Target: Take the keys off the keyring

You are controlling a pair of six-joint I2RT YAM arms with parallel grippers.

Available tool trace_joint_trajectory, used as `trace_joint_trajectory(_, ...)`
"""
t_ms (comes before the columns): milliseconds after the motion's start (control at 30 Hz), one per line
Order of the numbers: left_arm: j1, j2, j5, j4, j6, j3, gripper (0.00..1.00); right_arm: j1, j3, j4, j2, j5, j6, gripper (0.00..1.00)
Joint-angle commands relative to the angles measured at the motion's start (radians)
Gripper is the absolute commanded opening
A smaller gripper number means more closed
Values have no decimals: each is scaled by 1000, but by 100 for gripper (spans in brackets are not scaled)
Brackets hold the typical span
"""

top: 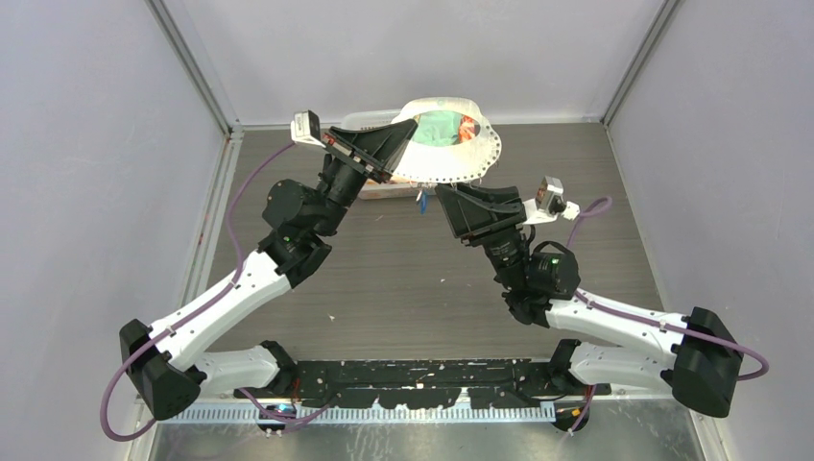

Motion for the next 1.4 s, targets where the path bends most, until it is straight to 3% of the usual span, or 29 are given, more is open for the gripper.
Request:
trace_joint_trajectory(0,7,-23,23,73,-15,7,0,-8,66,28,9,-44,30,39)
trace_joint_trajectory(1067,13,-6,50,73,-47,4,1,-35,128,-73,13,-191,65,31)
trace_joint_trajectory(1367,18,-6,44,71,-48,-6,1,-35,132,-111,4,-218,68,13)
